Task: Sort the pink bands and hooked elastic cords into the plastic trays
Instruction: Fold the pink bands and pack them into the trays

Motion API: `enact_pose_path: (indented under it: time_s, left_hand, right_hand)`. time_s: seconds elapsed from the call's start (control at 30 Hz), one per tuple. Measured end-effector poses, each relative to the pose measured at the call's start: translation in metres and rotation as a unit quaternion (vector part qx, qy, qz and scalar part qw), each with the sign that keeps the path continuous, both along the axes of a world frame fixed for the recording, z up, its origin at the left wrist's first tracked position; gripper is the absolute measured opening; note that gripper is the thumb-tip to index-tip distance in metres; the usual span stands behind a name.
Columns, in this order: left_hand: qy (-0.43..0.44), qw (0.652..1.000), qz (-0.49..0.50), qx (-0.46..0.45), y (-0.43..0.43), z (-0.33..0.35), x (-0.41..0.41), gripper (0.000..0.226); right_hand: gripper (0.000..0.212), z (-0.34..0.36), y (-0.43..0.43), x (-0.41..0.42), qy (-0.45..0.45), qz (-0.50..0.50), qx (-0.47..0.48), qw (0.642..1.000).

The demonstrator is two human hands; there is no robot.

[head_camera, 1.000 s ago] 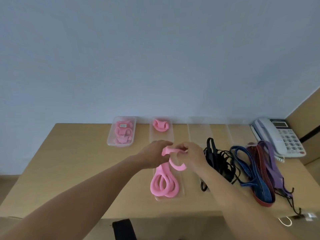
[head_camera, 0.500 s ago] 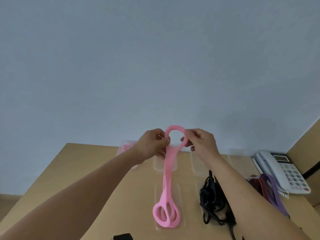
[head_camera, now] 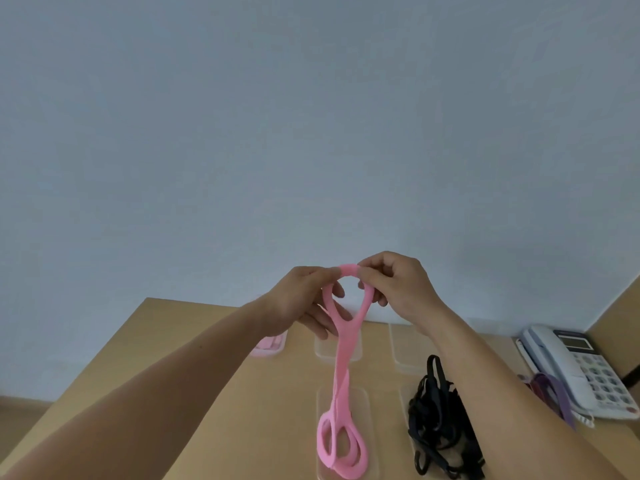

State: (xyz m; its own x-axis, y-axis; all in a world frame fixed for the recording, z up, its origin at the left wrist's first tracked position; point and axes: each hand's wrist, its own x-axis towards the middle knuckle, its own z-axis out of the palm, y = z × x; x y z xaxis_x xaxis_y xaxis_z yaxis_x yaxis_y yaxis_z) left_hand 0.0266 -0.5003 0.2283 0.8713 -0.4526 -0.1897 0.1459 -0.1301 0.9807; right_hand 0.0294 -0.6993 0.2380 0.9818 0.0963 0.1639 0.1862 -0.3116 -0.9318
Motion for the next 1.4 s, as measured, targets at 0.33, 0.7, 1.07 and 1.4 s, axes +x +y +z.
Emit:
enact_pose_path:
  time_s: [0.33, 0.7, 1.07, 1.4]
  left_hand:
    - [-0.003, 0.998, -0.029, -0.06, -0.003, 0.023, -0.002, 0.037]
    - [0.039, 0.995, -0.001, -0.093, -0.006, 0.025, 0.0, 0.032]
    - [-0.12, 0.992, 0.023, -0.024, -0.006, 0.019, 0.003, 0.003]
    - [0.045, 0.998, -0.004, -0.042, -0.008, 0.02, 0.002, 0.023]
  right_hand:
    - [0.006, 0.024, -0.001, -0.01, -0.043, 0.025, 0.028, 0.998]
    - [0.027, 0.007, 0.003, -0.017, -0.197, -0.028, -0.104, 0.975]
    - [0.016, 0.016, -0.003, -0.017, -0.025, 0.016, -0.014, 0.999]
    - [0.014, 0.0, 0.001, -0.014, -0.177, -0.013, -0.132, 0.975]
